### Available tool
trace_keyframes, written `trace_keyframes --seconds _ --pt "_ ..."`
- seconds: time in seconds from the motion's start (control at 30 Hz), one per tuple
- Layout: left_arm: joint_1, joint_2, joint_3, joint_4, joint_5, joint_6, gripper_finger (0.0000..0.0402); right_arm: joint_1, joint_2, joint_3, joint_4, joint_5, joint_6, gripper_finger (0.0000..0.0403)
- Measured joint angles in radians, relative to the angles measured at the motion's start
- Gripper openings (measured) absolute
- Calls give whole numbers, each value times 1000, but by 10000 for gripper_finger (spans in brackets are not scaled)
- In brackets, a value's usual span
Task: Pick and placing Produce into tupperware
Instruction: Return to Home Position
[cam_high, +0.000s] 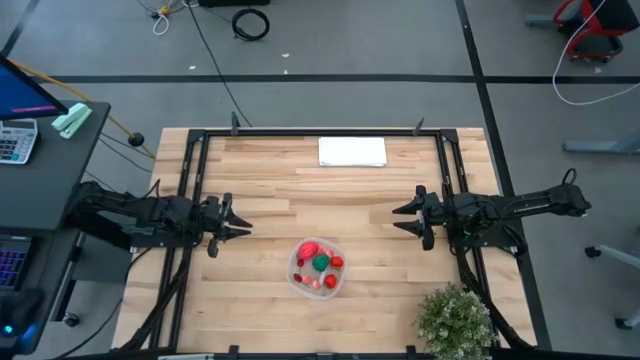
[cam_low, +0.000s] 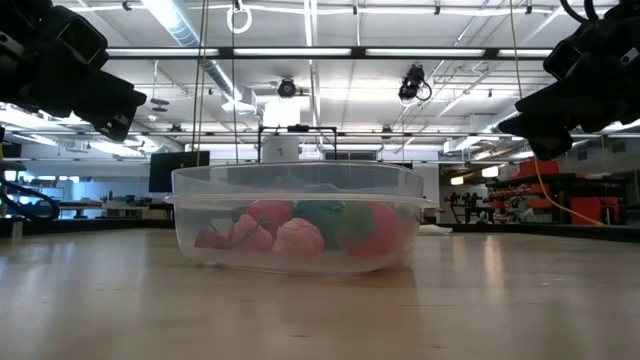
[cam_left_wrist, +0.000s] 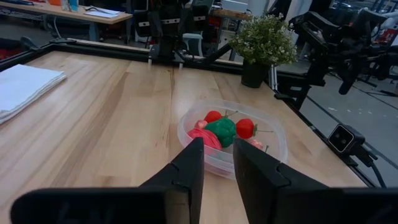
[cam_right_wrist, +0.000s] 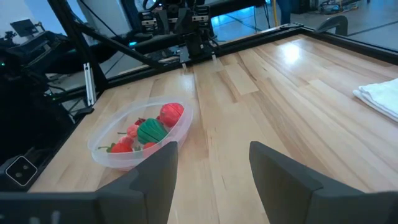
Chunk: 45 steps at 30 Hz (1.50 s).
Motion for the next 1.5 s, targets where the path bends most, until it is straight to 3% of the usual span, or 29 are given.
trace_keyframes --seconds 1.5 --pt "0 0 1 0 0 0 90 0 0 0 0 1 0 209"
